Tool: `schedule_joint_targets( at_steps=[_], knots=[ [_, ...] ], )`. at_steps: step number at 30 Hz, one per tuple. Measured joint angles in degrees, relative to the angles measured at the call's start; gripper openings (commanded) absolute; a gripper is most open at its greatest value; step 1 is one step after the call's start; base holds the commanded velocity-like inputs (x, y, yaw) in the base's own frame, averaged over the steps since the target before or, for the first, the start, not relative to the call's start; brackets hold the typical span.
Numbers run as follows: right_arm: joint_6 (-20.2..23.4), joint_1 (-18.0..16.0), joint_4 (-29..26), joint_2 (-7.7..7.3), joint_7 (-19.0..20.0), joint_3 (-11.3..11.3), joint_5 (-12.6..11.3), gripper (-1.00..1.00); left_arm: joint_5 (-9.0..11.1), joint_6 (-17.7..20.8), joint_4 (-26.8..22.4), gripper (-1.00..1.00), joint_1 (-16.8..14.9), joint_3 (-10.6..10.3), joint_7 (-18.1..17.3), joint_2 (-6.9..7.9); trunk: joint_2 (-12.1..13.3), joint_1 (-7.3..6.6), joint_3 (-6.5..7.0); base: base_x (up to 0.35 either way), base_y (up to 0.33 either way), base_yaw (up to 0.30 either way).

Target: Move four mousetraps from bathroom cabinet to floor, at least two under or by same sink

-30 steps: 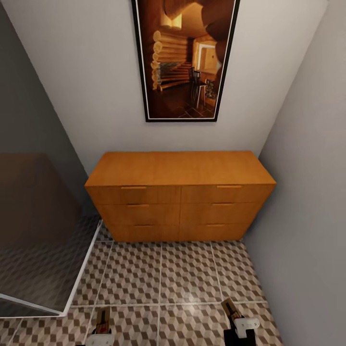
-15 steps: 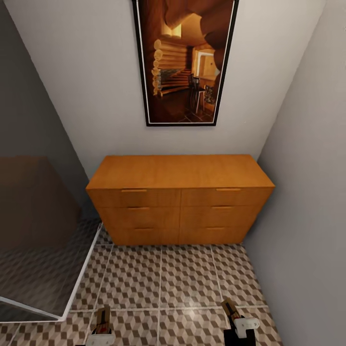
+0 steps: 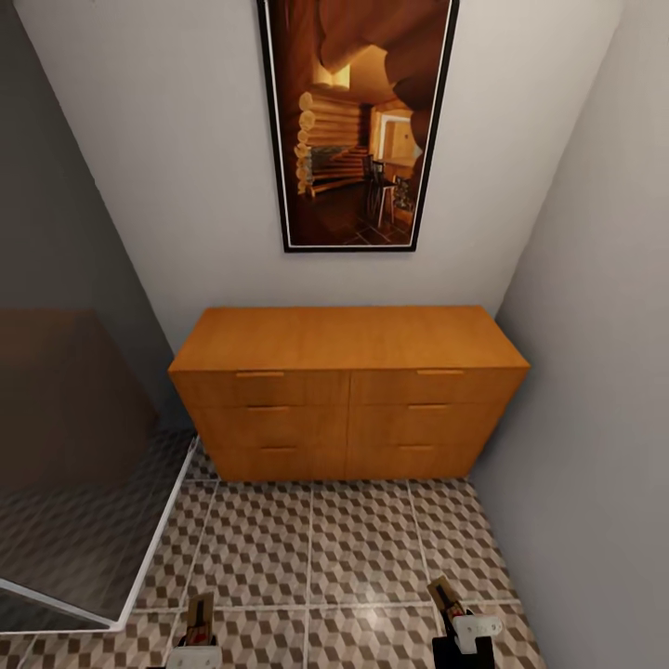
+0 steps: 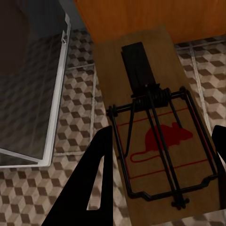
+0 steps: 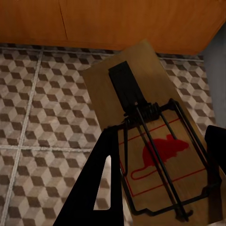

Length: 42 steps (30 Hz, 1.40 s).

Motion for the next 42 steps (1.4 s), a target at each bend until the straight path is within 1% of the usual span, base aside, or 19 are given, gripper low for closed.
schedule_joint_targets(
  at_steps=[42],
  knots=[
    [0.00, 0.00, 0.01, -0.01, 0.00, 0.00, 0.06, -1.00, 0.00, 0.00, 0.00, -1.00, 0.00, 0.00, 0.00, -0.02, 0.01, 0.00, 3.99, 0.000, 0.000, 0.000]
  ],
)
